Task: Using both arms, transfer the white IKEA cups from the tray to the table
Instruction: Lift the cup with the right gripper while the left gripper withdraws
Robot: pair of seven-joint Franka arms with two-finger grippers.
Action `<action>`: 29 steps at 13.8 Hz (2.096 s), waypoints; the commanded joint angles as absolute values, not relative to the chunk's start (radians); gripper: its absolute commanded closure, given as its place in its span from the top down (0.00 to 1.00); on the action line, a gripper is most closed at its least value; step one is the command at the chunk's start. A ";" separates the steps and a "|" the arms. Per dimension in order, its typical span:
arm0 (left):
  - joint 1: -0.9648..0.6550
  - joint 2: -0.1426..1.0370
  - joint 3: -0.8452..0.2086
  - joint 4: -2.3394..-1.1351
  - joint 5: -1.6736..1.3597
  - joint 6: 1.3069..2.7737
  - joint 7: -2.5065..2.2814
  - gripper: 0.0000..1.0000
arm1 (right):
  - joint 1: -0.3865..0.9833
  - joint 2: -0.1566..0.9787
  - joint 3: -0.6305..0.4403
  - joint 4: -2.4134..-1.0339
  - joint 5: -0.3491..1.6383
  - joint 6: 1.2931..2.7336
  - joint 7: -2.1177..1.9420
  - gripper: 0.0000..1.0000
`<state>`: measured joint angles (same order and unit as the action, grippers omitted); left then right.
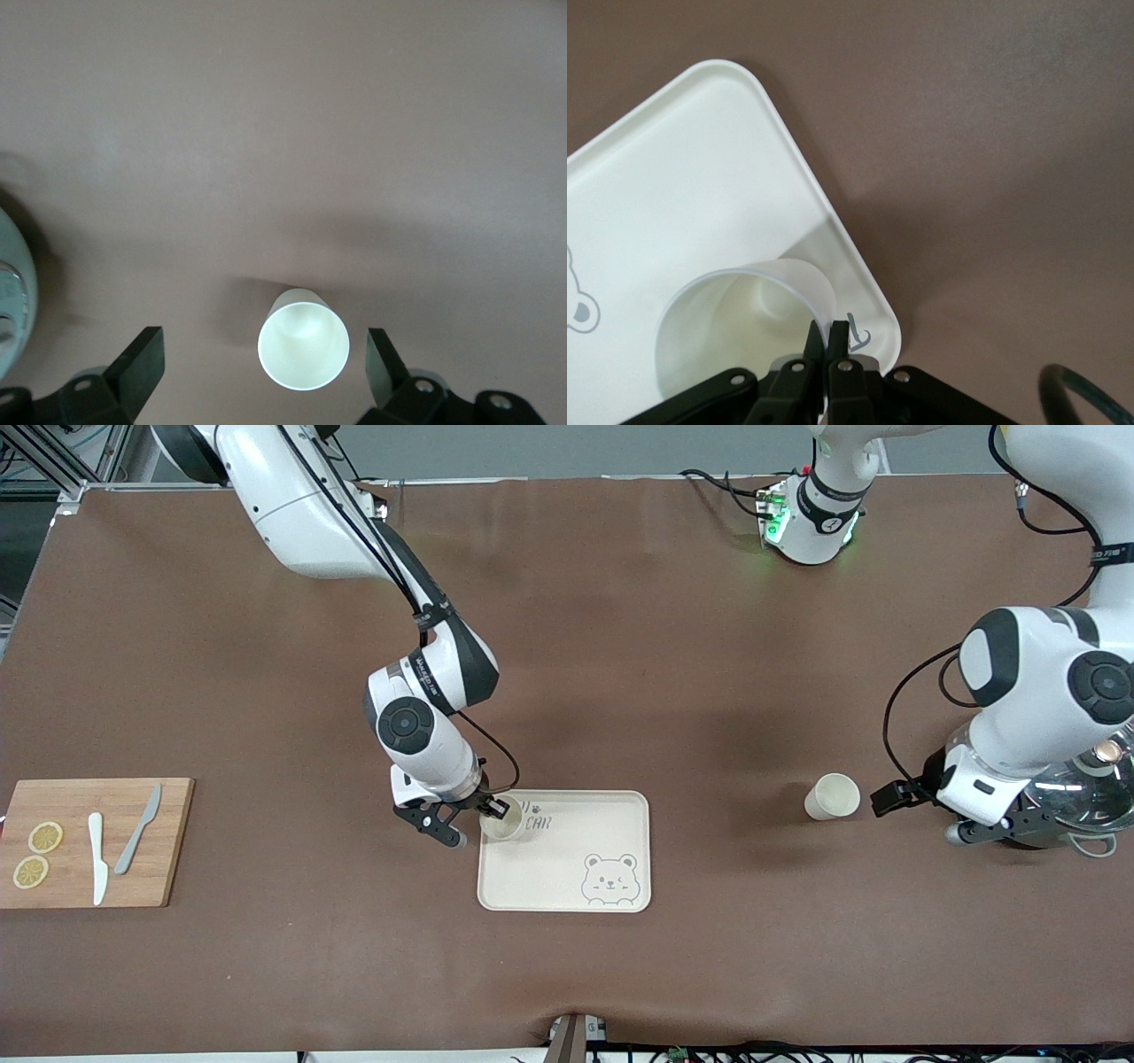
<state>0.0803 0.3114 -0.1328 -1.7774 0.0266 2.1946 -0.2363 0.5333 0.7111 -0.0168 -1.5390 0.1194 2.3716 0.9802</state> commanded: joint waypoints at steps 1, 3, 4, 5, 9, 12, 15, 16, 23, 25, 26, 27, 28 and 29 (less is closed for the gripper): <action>0.090 0.301 -0.127 -1.688 0.046 2.091 -0.212 1.00 | 0.525 0.712 -0.020 -1.471 0.120 2.306 1.002 0.00; 0.127 0.301 -0.127 -1.591 0.046 1.966 -0.206 1.00 | 0.514 0.693 -0.021 -1.387 0.118 2.124 0.999 0.00; 0.129 0.299 -0.127 -1.554 0.046 1.910 -0.207 1.00 | 0.496 0.687 -0.021 -1.358 0.118 2.033 0.991 0.00; 0.130 0.298 -0.126 -1.524 0.046 1.876 -0.207 1.00 | 0.467 0.651 -0.021 -1.362 0.118 1.984 0.982 0.00; 0.130 0.279 -0.124 -1.491 0.048 1.822 -0.209 1.00 | 0.394 0.504 -0.021 -1.530 0.118 1.940 0.835 0.00; 0.152 0.220 -0.124 -1.494 0.048 1.801 -0.204 1.00 | 0.300 0.355 -0.025 -1.760 0.109 1.988 0.659 0.00; 0.176 0.143 -0.124 -1.491 0.046 1.721 -0.143 1.00 | 0.213 0.261 -0.026 -1.908 0.107 2.014 0.470 0.00; 0.176 0.126 -0.124 -1.490 0.046 1.685 -0.141 1.00 | 0.187 0.233 -0.026 -1.951 0.104 2.020 0.425 0.00; 0.172 0.022 -0.158 -1.489 0.035 1.543 -0.138 1.00 | -0.061 0.138 -0.028 -2.121 0.063 2.051 -0.016 0.00; 0.163 0.006 -0.161 -1.488 0.035 1.505 -0.137 1.00 | -0.132 0.144 -0.028 -2.157 0.058 2.101 -0.150 0.00; 0.144 -0.026 -0.152 -1.491 0.028 1.503 -0.130 1.00 | -0.155 0.144 -0.028 -2.180 0.057 2.136 -0.197 0.00; 0.103 -0.040 -0.140 -1.503 0.029 1.500 -0.121 1.00 | -0.169 0.146 -0.028 -2.198 0.049 2.158 -0.234 0.00; 0.074 -0.043 -0.135 -1.506 0.029 1.487 -0.120 1.00 | -0.188 0.147 -0.028 -2.222 0.041 2.177 -0.265 0.00; 0.057 -0.051 -0.133 -1.508 0.029 1.467 -0.121 1.00 | -0.195 0.147 -0.028 -2.244 0.035 2.199 -0.290 0.00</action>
